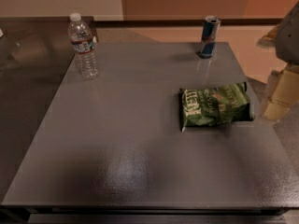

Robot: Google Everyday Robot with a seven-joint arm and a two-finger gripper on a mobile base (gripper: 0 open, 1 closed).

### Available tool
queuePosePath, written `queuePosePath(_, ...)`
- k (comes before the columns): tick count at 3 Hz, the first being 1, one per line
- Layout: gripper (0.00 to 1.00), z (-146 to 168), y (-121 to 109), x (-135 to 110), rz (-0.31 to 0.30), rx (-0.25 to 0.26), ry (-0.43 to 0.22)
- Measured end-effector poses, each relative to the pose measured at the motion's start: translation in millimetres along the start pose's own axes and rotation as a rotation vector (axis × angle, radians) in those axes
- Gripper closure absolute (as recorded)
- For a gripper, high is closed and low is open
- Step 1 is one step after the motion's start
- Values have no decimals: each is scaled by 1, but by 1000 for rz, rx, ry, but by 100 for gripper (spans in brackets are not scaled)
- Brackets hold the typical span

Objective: Move green jalapeno chip bag near water bottle

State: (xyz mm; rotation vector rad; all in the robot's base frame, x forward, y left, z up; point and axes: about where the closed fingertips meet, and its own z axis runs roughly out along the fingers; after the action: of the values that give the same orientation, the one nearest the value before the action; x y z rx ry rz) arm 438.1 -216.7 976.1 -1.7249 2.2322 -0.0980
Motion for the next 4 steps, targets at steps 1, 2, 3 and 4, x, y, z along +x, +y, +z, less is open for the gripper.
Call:
queuePosePath(1,0,0,0,0,0,0,0)
queuePosePath(2,0,11,-2,-6,-9,-1,-21)
queuePosePath(3,0,32,-5,-9,-18,0,-56)
queuePosePath(4,0,63,-12,-12,-28,-26,-92)
